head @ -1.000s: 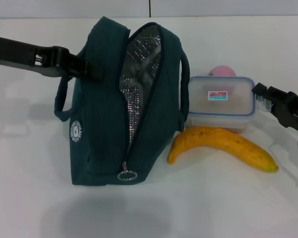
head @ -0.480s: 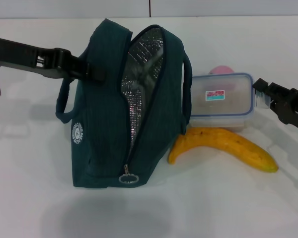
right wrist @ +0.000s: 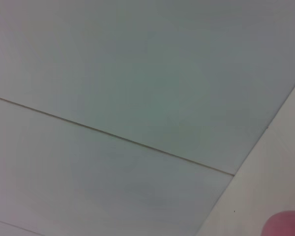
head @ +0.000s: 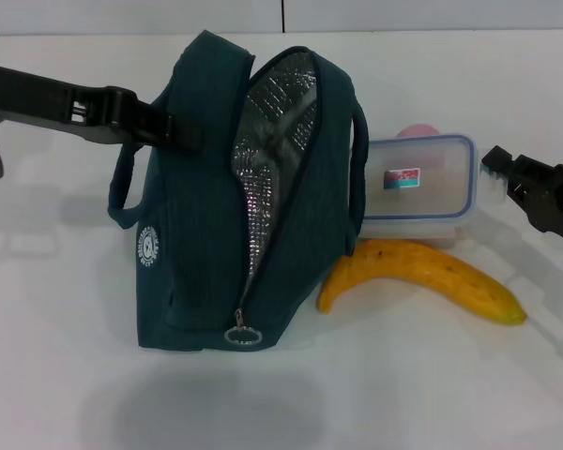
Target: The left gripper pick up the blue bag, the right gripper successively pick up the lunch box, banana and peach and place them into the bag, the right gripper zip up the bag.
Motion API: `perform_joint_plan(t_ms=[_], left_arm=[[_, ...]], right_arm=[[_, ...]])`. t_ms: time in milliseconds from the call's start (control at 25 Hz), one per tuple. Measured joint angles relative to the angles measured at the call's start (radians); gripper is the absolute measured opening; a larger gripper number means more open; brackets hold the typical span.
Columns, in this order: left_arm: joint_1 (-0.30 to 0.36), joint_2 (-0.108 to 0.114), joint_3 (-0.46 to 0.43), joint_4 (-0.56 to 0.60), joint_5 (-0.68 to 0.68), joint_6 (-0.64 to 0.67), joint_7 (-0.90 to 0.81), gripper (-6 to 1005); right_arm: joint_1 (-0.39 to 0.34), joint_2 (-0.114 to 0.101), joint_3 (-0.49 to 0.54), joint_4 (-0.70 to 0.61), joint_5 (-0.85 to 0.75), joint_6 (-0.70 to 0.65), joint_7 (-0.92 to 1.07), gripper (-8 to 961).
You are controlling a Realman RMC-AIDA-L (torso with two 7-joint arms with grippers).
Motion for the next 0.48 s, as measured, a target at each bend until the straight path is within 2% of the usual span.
perform_joint_plan(t_ms=[480], left_arm=[[-0.002,0.000,0.000,-0.002,0.000,0.002,0.003,39]], right_arm=[[0.003,0.000,0.001,-0.002,0.003,-0.034,0.001,94]])
